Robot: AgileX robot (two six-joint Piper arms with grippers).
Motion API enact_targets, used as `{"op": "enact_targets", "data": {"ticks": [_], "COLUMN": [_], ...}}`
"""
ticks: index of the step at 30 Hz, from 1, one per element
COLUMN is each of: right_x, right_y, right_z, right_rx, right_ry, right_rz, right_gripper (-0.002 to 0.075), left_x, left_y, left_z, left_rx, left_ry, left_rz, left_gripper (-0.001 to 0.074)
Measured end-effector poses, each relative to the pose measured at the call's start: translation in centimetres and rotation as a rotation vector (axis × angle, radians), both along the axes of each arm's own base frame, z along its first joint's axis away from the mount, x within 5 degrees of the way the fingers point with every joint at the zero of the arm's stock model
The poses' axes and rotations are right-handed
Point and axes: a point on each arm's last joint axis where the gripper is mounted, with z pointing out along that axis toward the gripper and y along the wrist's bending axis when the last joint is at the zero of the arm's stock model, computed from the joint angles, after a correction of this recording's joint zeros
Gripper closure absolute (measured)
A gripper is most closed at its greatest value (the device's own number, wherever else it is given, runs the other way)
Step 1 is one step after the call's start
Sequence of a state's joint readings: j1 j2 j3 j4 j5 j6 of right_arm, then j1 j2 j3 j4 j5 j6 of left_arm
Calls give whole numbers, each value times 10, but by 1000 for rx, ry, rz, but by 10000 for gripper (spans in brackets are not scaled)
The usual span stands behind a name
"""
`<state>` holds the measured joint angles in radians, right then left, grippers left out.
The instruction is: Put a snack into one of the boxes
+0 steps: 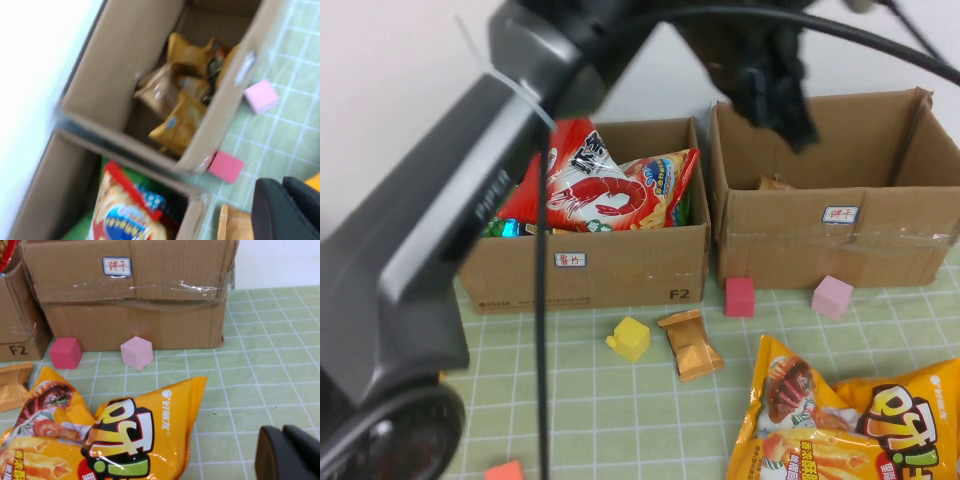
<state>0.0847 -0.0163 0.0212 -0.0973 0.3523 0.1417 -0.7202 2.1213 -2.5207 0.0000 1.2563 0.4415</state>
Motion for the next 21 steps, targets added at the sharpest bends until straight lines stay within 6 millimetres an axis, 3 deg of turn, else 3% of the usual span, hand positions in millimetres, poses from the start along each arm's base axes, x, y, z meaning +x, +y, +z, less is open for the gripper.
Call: {"op": "enact_targets", "data": {"ticks": [6,11,15,21], "right_x": [0,0,0,0], "right_y": [0,0,0,0], "right_z": [0,0,0,0], "right_rx": [0,0,0,0], "right_ry": [0,0,0,0], "right_rz": [0,0,0,0], "right_gripper": [728,728,728,728], "left_x": [-50,-83,-100,-134], "left_y": [-28,-30,-9,43], "left_z": [23,42,59,77], "left_rx": [-2,-32,-55,-76], "left_ry": [-65,-73,-64,-32], "left_rz": [-95,-128,-92,16], "left_gripper": [735,735,735,735]}}
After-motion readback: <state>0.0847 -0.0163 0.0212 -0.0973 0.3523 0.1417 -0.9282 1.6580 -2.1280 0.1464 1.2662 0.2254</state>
